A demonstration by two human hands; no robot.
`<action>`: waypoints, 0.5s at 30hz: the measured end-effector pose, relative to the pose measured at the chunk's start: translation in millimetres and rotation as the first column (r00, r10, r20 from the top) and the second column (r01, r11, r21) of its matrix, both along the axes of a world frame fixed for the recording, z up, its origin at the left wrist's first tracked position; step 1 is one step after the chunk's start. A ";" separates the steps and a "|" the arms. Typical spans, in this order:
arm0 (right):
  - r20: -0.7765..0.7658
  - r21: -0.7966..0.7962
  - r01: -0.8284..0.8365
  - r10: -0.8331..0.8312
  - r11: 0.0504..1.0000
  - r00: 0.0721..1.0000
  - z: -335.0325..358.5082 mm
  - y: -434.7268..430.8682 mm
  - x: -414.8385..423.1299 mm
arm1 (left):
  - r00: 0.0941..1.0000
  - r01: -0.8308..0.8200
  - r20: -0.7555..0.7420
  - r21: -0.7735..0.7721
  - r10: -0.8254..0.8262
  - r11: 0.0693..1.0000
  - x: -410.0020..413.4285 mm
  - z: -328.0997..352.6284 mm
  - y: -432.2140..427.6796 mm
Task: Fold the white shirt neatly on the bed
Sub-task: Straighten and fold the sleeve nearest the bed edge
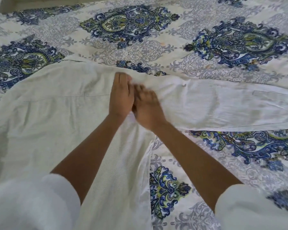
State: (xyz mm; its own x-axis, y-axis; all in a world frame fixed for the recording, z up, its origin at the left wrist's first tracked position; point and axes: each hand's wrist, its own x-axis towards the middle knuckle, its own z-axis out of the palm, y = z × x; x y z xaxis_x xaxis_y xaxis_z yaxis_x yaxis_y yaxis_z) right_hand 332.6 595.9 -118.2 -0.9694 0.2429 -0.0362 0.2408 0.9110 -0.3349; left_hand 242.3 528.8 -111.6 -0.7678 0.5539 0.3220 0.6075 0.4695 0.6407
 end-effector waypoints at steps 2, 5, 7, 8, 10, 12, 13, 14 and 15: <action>0.131 0.091 -0.009 -0.003 0.996 0.991 -9.6 14.8 15.6 | 0.989 -0.006 0.148 0.076 -0.005 0.997 16.5 -12.1 -10.1; 0.186 0.257 0.230 -0.281 0.939 0.941 -16.7 67.6 51.0 | 0.982 0.142 0.151 -0.210 -0.111 0.967 16.4 -25.2 -30.0; 0.270 0.252 0.469 -0.526 0.847 0.806 -10.8 101.1 73.7 | 0.977 0.206 0.123 -0.365 -0.172 0.908 12.8 -19.8 -31.4; 0.293 0.238 0.568 -0.616 0.788 0.731 -6.0 107.5 77.8 | 0.974 0.225 0.109 -0.420 -0.197 0.879 12.1 -16.3 -28.2; 0.248 0.230 0.584 -0.628 0.778 0.738 4.1 93.6 66.3 | 0.964 0.259 0.079 -0.516 -0.256 0.816 14.5 -10.7 -14.9; 0.179 0.168 0.344 -0.372 0.924 0.911 4.2 56.9 44.3 | 0.957 0.275 0.081 -0.570 -0.280 0.774 18.6 -9.0 1.5; 0.168 0.133 0.213 -0.234 0.968 0.958 0.2 40.4 38.2 | 0.957 0.272 0.082 -0.600 -0.280 0.752 18.3 -10.7 7.7; 0.184 0.127 0.145 -0.166 0.981 0.969 -4.5 33.9 37.4 | 0.958 0.258 0.069 -0.634 -0.279 0.729 17.0 -13.3 11.6; 0.206 0.158 0.144 -0.175 0.977 0.963 -8.5 39.6 41.5 | 0.957 0.244 0.050 -0.667 -0.285 0.704 14.2 -17.2 12.5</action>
